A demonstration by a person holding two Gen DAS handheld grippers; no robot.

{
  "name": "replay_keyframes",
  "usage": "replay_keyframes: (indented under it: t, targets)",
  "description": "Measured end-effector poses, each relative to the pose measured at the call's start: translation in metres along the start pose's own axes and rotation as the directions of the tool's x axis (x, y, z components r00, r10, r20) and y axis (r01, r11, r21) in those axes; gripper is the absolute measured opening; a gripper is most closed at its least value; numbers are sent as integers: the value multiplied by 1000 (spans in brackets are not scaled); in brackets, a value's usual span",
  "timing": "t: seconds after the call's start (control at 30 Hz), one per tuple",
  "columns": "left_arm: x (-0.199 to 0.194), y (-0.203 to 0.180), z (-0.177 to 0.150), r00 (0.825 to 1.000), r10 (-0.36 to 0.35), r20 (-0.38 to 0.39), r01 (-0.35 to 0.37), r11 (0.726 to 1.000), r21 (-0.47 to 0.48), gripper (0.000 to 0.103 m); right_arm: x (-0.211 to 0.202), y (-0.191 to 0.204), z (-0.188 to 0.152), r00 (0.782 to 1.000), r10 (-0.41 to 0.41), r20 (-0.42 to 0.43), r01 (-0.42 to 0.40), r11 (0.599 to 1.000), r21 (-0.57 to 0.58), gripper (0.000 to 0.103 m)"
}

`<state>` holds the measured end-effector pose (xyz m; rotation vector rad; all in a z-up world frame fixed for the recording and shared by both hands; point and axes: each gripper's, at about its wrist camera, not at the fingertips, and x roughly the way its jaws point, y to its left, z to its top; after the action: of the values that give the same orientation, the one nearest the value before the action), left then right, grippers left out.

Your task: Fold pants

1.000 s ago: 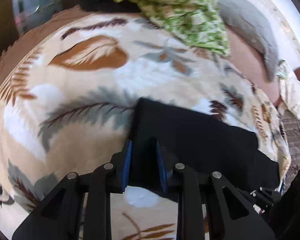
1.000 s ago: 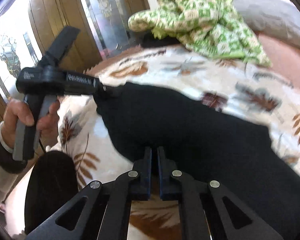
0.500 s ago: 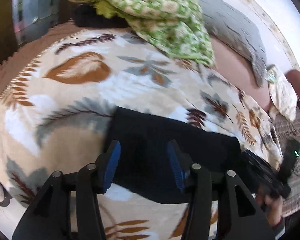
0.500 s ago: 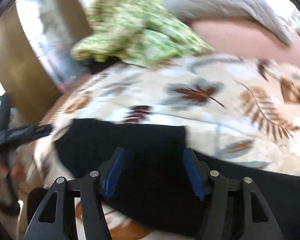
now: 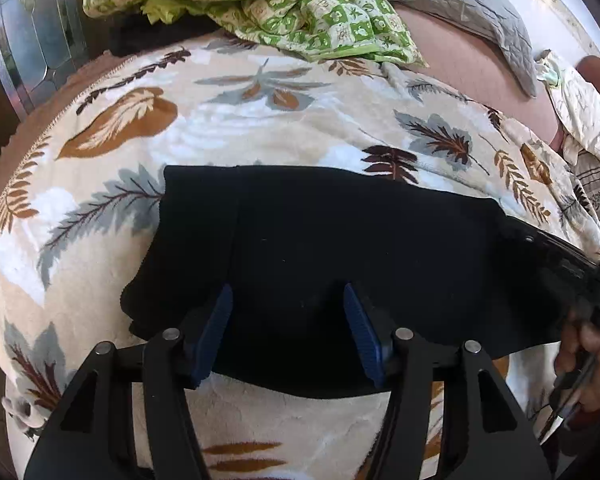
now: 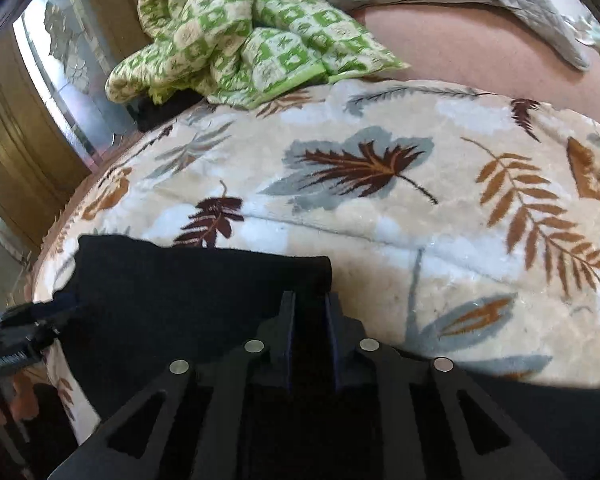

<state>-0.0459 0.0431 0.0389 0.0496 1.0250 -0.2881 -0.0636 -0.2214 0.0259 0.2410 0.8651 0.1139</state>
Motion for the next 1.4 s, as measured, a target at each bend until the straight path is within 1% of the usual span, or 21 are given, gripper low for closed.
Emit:
replay_keyframes:
  t: [0.03,0.07,0.1,0.13,0.2,0.27,0.37,0.4,0.47,0.57,0.67,0.73,0.77,0.83,0.87,0.9,0.97,1.1,1.17,1.27,1.4]
  targets:
    - [-4,-1,0,1000,-10,4,10,1000,-8,57,-8,-1,-1,1000,11,6,-11,1000,7,23]
    - [-7,-2,0,1000,-22,11,23,1000,-15,57,-14,-1,-2,1000,16,12,-17,1000,5,27]
    - [-11,-4,0,999,-35,22,35,999,-21,57,-28,-1,-7,999,19,25,-19,1000,-7,37]
    - [-15,-8,0,999,-43,34,44,999,-21,57,-36,-1,-12,999,15,32,-14,1000,-15,41]
    - [-23,-21,-1,997,-55,56,55,999,2,57,-57,-6,-25,999,4,44,-3,999,-33,45]
    - [-25,-35,-2,995,-82,60,80,996,27,57,-85,-25,-44,997,-42,63,43,999,-10,46]
    - [-22,-55,-3,992,-117,45,115,992,40,58,-117,-60,-66,987,-133,91,127,990,64,55]
    - [-21,-61,-5,991,-127,41,125,991,47,58,-130,-80,-76,977,-189,93,180,979,101,55]
    - [-16,-77,-7,989,-144,35,141,988,64,58,-147,-108,-87,961,-260,90,245,957,153,55]
    - [-4,-97,-10,987,-162,8,161,984,75,58,-167,-158,-101,930,-364,54,338,903,264,55]
    - [6,-113,-11,988,-154,-12,155,984,86,58,-174,-192,-105,932,-360,49,325,886,330,54]
    - [11,-120,-12,988,-154,-23,156,984,90,58,-171,-202,-104,937,-347,43,314,887,338,50]
    - [14,-124,-12,988,-150,-29,152,984,91,58,-168,-206,-103,940,-340,38,308,890,335,45]
    - [17,-128,-13,989,-142,-30,145,985,96,58,-155,-209,-102,956,-295,11,275,905,323,29]
    - [18,-131,-13,990,-136,-33,139,985,100,58,-150,-209,-101,961,-277,4,262,912,315,10]
    - [18,-132,-12,991,-132,-38,135,985,103,58,-144,-208,-101,963,-268,-7,258,920,296,8]
    - [14,-133,-12,988,-147,-41,150,983,106,58,-144,-204,-99,961,-275,-6,266,924,275,7]
    - [12,-138,-18,987,-159,-34,162,979,127,61,-168,-199,-96,954,-293,68,264,924,277,7]
    - [16,-142,-21,990,-136,-36,140,979,147,61,-161,-202,-96,948,-314,41,292,917,271,7]
    - [14,-142,-24,991,-129,-22,131,980,148,61,-139,-210,-102,952,-305,-27,299,909,291,8]
    - [6,-145,-21,989,-145,-12,145,979,140,61,-155,-207,-105,945,-326,-4,309,891,332,25]
